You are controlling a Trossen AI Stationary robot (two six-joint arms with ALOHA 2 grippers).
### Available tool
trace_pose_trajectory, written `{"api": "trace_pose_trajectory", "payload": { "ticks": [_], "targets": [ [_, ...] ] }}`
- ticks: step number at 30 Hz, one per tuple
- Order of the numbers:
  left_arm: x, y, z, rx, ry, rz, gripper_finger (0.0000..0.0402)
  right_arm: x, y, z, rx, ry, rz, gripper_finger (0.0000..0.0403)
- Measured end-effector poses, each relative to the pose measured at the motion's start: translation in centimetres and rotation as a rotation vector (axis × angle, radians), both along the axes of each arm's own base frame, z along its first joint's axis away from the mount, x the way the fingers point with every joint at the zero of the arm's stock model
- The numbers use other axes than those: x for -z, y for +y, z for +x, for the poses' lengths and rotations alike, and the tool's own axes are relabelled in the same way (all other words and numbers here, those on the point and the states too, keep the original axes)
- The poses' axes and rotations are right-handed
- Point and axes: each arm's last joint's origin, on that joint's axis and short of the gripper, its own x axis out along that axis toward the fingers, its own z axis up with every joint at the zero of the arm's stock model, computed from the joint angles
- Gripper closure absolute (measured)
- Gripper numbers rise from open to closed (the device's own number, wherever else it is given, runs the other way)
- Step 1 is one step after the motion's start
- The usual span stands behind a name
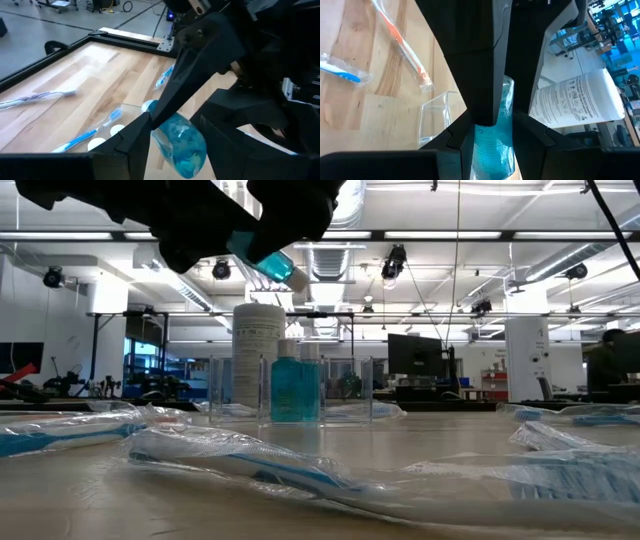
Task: Pick & Place toothbrushing station
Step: Put the blue mouthwash into the transparent organizer
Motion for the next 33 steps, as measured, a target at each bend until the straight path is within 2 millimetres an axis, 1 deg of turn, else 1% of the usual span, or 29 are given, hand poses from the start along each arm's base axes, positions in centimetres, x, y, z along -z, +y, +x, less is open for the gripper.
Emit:
{"api": "trace_pose_trajectory", "payload": {
  "ticks": [13, 16, 22, 23, 31, 33],
  "targets": [
    [0.08, 0.17, 0.02, -0.021, 0.003, -0.007, 0.0226, -0.15, -0.1, 0.0, 0.023, -0.009, -0.043, 0.0298],
    [0.09, 0.28, 0.04, -0.026, 0.003, -0.008, 0.0242, -0.23, -0.1, 0.01, 0.024, -0.013, -0.045, 0.0298],
    [0.17, 0.35, 0.03, -0.028, 0.011, 0.013, 0.031, -0.29, -0.15, -0.03, 0.025, -0.01, -0.056, 0.0298],
    [0.17, 0.35, 0.03, -0.026, 0.012, 0.02, 0.0316, -0.32, -0.15, -0.04, 0.023, -0.009, -0.058, 0.0298],
    [0.09, 0.42, 0.03, -0.044, 0.01, 0.068, 0.0316, -0.42, -0.19, -0.03, 0.015, -0.004, -0.069, 0.0297],
    [0.03, 0.44, 0.04, -0.05, 0.006, 0.079, 0.0316, -0.57, -0.14, -0.11, 0.002, 0.006, -0.082, 0.0291]
  ]
}}
